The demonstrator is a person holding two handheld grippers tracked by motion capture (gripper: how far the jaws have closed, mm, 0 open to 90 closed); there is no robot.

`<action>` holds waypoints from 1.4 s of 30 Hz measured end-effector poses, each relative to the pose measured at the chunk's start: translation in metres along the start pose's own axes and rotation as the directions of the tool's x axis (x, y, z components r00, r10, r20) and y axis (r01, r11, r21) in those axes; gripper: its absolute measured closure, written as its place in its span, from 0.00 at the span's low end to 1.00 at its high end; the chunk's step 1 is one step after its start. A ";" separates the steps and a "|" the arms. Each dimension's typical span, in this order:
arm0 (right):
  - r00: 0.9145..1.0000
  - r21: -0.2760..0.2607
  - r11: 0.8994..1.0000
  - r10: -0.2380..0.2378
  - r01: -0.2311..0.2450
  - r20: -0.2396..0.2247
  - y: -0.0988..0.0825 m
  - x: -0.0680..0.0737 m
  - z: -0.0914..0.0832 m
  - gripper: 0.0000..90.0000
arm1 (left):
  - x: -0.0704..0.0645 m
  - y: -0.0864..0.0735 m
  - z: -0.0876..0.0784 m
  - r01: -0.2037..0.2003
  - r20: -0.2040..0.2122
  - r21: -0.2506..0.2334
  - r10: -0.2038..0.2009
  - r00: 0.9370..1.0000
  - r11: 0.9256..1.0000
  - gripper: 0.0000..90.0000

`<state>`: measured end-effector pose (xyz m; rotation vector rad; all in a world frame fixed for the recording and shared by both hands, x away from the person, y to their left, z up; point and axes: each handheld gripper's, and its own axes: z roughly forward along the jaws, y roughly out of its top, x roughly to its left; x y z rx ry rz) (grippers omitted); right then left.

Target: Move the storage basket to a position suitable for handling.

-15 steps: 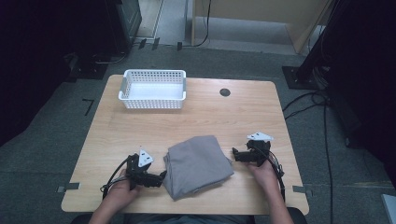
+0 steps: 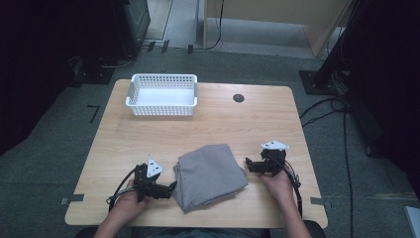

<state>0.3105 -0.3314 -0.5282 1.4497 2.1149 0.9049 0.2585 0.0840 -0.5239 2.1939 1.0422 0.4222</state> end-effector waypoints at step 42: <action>0.991 -0.004 0.999 -0.043 0.043 -0.129 0.133 0.045 0.016 0.43 | 0.000 0.000 0.000 -0.003 0.001 0.002 0.003 1.000 1.000 0.00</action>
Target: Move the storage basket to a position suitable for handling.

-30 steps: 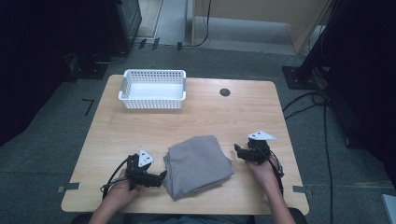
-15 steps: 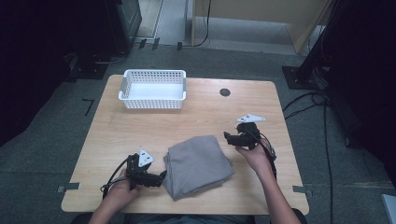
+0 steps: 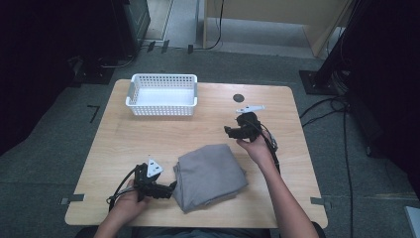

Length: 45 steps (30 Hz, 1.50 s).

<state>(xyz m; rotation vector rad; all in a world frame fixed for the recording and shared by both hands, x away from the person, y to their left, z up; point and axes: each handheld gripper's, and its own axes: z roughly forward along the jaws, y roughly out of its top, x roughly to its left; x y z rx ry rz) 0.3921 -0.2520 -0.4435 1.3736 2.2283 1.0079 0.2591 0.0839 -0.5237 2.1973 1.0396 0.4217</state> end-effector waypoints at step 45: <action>0.997 -0.002 1.000 0.027 -0.027 -0.069 0.114 0.026 0.112 0.54 | 0.000 0.000 0.000 0.001 0.000 -0.001 -0.001 1.000 1.000 0.00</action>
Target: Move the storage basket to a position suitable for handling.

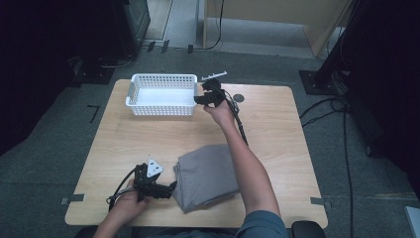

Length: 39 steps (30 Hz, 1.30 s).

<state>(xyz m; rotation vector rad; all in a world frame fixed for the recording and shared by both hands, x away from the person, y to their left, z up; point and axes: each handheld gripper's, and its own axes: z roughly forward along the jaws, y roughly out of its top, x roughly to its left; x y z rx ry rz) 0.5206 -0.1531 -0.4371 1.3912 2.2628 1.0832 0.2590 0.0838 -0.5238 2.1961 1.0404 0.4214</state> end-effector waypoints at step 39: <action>0.986 0.137 0.981 0.119 -0.135 0.118 -0.020 -0.021 -0.014 0.89 | 0.000 0.000 0.000 0.000 0.000 0.001 0.000 1.000 1.000 0.00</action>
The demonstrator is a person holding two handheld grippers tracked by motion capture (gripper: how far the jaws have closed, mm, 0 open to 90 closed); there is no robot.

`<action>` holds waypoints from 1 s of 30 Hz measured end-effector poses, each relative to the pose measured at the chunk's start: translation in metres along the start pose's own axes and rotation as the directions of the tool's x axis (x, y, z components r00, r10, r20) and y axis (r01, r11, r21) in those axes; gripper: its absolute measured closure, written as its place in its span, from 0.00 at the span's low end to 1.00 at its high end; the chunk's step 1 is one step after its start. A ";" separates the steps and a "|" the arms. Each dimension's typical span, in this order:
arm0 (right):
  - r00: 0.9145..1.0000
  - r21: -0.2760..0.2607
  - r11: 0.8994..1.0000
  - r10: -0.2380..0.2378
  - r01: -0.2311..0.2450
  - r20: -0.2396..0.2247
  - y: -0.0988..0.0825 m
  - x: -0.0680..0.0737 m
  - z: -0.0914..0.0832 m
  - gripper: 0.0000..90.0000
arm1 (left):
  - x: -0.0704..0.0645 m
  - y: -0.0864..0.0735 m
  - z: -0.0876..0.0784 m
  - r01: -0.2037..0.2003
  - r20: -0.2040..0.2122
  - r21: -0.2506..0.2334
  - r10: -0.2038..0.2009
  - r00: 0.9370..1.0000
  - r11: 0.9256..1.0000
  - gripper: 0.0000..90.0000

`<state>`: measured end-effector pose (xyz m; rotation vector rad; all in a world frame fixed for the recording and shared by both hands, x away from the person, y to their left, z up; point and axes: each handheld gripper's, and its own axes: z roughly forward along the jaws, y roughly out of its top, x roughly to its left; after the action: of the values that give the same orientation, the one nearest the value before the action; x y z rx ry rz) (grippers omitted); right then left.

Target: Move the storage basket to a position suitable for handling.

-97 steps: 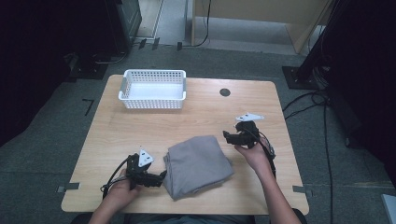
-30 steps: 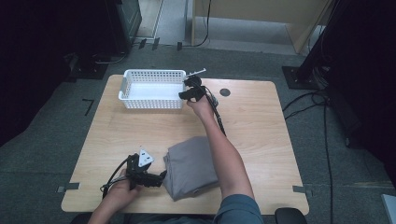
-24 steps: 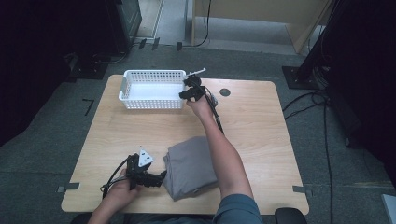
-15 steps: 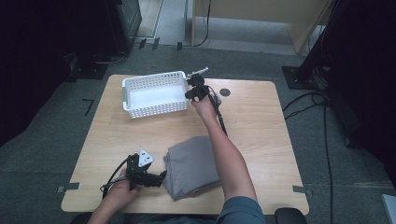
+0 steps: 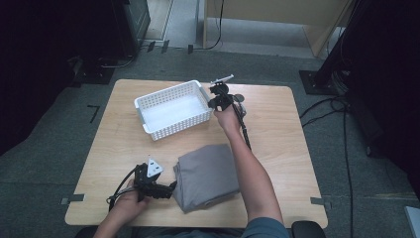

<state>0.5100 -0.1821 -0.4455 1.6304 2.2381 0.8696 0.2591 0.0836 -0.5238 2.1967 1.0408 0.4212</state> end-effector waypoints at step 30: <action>0.988 -0.036 0.990 0.140 -0.138 0.063 -0.070 -0.064 -0.061 0.88 | 0.000 0.001 0.000 -0.001 0.000 0.001 0.001 1.000 1.000 0.00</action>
<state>0.4458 -0.2752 -0.4475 1.7910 2.0775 0.8665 0.2596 0.0831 -0.5237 2.1986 1.0401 0.4209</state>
